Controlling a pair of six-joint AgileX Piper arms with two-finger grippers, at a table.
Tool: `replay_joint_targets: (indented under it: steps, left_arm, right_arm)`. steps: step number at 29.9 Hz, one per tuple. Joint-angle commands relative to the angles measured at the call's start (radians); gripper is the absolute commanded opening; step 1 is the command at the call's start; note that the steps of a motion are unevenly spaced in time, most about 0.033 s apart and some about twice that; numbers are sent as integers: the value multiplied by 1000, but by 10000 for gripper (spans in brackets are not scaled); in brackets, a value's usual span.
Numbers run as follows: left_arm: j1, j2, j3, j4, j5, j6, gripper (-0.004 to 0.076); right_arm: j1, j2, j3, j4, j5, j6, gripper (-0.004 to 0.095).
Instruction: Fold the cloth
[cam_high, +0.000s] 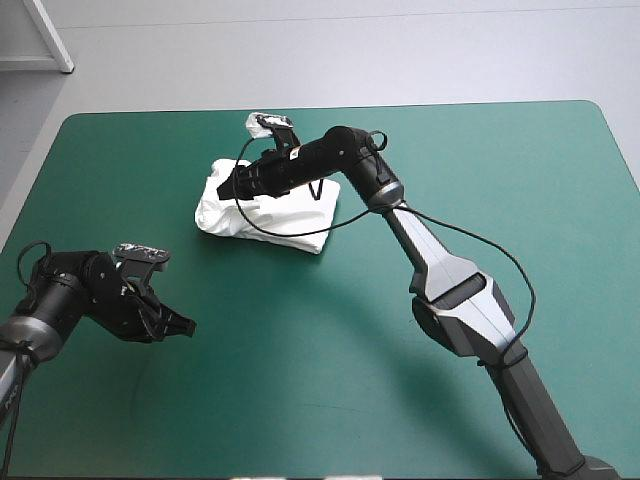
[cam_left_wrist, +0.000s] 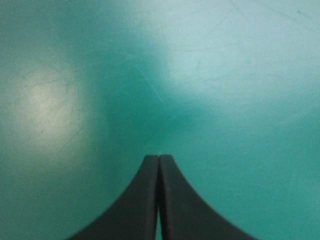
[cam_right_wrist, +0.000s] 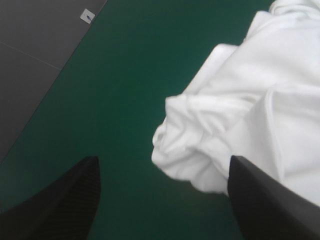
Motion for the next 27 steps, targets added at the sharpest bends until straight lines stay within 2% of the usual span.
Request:
replay_joint_targets:
  steps: [1,3,9,19,23,25,27]
  left_arm:
    - [0,-58,-22,-43,-25,-10,-10]
    - [0,-100,-22,-39,-50,-7,-10]
    - [0,-276,-22,2,-75,-7,-10]
    - [0,-492,-20,3,-26,-17,-10]
    - [-2,-509,-20,3,6,-17,-10]
    - [-2,-509,-15,3,6,-17,-10]
    - [-2,-509,-6,3,4,-17,-10]
  right_arm:
    - [-25,-91,-125,-82,141,124,639]
    - [-32,-97,-170,-164,141,165,598]
    - [-47,-145,-186,-206,141,201,567]
    - [-91,-234,-176,-269,143,256,567]
    - [-102,-343,-47,-391,144,263,567]
    - [-102,-424,103,-498,143,263,570]
    - [-102,-490,268,-549,138,260,571]
